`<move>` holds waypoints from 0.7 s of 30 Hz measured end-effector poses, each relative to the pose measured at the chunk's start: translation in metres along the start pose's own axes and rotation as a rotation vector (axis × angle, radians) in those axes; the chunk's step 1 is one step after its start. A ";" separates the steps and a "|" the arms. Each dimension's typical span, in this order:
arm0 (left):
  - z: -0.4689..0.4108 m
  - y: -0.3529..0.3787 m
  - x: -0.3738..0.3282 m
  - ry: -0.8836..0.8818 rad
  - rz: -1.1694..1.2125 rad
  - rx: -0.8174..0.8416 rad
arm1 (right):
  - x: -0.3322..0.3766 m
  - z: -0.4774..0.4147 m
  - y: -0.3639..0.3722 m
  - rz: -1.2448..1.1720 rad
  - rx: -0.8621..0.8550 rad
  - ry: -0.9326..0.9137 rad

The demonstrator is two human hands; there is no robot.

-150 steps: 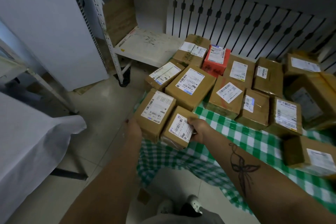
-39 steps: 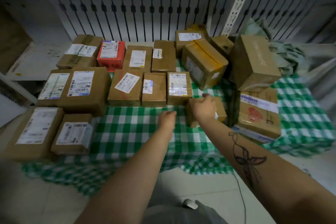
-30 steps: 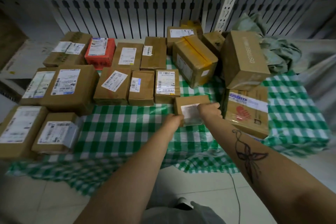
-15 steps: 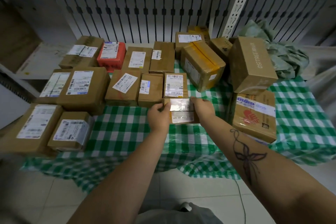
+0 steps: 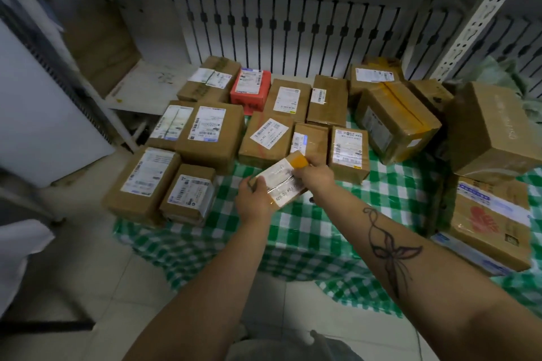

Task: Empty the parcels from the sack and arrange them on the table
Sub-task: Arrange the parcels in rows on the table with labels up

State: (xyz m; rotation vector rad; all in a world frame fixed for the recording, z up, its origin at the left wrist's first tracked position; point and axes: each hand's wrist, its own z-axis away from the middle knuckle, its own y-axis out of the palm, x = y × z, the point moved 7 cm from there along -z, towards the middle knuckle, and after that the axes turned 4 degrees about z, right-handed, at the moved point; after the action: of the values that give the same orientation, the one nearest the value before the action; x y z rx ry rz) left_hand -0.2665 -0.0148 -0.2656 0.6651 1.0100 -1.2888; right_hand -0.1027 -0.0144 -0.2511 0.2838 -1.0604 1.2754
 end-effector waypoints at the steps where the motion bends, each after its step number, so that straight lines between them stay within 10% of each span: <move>1: -0.004 -0.007 0.001 -0.018 0.003 -0.003 | 0.001 0.000 0.007 -0.001 -0.003 0.001; 21: -0.087 -0.050 0.057 -0.290 0.042 -0.115 | 0.010 0.010 0.121 0.089 0.269 0.121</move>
State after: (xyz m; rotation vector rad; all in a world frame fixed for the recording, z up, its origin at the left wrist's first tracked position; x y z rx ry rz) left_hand -0.3366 0.0245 -0.3484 0.3960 0.8204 -1.2391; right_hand -0.2138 0.0250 -0.2817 0.3611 -0.8058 1.4992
